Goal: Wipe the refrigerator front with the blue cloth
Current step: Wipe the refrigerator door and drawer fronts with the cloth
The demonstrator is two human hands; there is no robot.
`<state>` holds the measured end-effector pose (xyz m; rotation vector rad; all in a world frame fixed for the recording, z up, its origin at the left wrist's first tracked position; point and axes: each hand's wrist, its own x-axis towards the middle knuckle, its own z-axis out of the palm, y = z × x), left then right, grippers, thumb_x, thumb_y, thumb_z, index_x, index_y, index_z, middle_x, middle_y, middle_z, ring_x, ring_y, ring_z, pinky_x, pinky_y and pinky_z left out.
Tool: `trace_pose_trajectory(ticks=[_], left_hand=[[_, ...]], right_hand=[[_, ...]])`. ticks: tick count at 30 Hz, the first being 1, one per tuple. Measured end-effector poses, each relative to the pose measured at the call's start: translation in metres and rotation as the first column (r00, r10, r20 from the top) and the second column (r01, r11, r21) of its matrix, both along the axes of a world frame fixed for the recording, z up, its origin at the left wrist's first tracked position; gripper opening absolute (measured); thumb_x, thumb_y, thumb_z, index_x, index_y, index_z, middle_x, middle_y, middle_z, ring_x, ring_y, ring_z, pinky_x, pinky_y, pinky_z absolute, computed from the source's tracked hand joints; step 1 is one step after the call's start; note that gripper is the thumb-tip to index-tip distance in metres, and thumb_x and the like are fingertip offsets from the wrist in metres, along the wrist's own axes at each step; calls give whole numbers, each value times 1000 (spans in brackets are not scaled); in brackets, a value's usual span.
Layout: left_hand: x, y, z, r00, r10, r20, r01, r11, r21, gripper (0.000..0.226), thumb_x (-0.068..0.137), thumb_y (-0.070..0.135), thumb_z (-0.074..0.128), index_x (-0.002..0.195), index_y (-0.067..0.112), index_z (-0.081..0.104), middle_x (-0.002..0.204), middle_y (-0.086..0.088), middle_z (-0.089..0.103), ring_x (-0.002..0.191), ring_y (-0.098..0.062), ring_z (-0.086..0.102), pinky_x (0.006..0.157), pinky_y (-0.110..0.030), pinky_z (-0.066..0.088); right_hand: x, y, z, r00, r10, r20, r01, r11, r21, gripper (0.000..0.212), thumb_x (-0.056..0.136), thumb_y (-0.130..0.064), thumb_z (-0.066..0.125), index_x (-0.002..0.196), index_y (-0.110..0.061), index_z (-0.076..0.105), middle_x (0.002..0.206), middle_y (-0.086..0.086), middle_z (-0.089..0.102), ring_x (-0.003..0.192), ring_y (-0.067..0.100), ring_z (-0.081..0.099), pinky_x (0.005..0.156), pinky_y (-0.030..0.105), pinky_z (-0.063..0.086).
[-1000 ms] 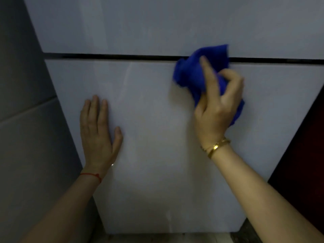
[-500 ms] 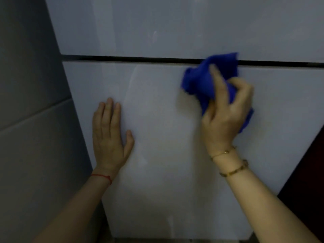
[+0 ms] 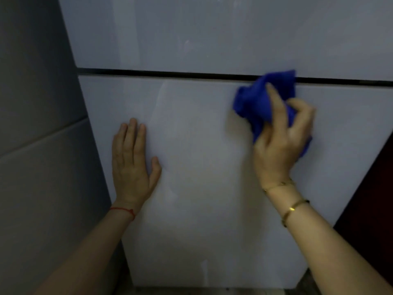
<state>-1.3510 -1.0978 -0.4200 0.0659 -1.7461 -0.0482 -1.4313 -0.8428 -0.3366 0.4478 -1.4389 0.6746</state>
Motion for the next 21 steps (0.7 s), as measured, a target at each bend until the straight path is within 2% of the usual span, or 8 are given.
trace_pose_trajectory(ticks=[2,5,8,11,14,16,18,21], left_hand=[[0,0,1,1000,-10,3,10,1000,8,61,93,26,43,147,-1,28,154,-18,23,153,-13,2,127,-35,6],[1,0,1,1000,-24,-2,24,1000,10,63,91,23,46,147,0,28,154,-17,23,153,-13,2,127,-34,6],[1,-1,0,1000,-15,-8,15,1000,-2,61,91,22,46,145,-3,31,154,-17,25,152,-13,3,127,-34,7],[0,0,-2,1000,12,-8,-12,1000,1,61,92,23,45,146,-3,31,154,-18,25,152,-14,3,127,-35,6],[0,1,-2,1000,22,-4,-22,1000,-8,60,94,24,42,146,-4,30,154,-19,26,152,-16,4,127,-36,6],[0,1,-1,1000,18,2,-18,1000,-5,60,96,26,39,146,-4,30,154,-20,25,152,-17,5,127,-38,6],[0,2,-1,1000,8,4,-8,1000,5,60,96,27,39,147,-3,29,155,-20,25,152,-19,6,127,-39,7],[2,2,-2,1000,-8,4,8,1000,10,61,96,27,40,147,-3,28,155,-21,25,151,-19,7,127,-39,7]], right_hand=[[10,-31,-13,997,-18,-81,32,985,170,48,91,1,54,134,-22,51,111,14,49,91,31,52,81,42,45],[26,-53,-90,986,30,-164,66,831,552,42,100,-4,40,133,-28,50,112,9,46,79,28,51,70,41,43],[21,-22,-147,995,0,-102,68,741,668,45,100,-3,38,135,-29,48,111,9,47,76,26,49,67,38,38],[11,19,-127,999,-52,11,40,874,484,71,85,2,56,144,-31,36,110,11,45,84,31,51,76,42,38],[6,12,-52,996,14,87,-12,1000,-24,54,85,6,52,132,-19,56,106,17,51,93,31,50,85,41,44],[6,-10,-31,998,13,68,-5,994,-111,50,87,5,53,131,-17,58,105,18,54,94,30,52,85,40,45],[12,-28,-53,1000,-8,-16,10,992,123,51,90,3,54,134,-23,52,110,12,49,91,29,53,82,40,45],[22,-31,-141,996,-10,-89,58,828,557,45,98,-4,44,136,-29,46,110,8,46,79,26,50,68,39,46]])
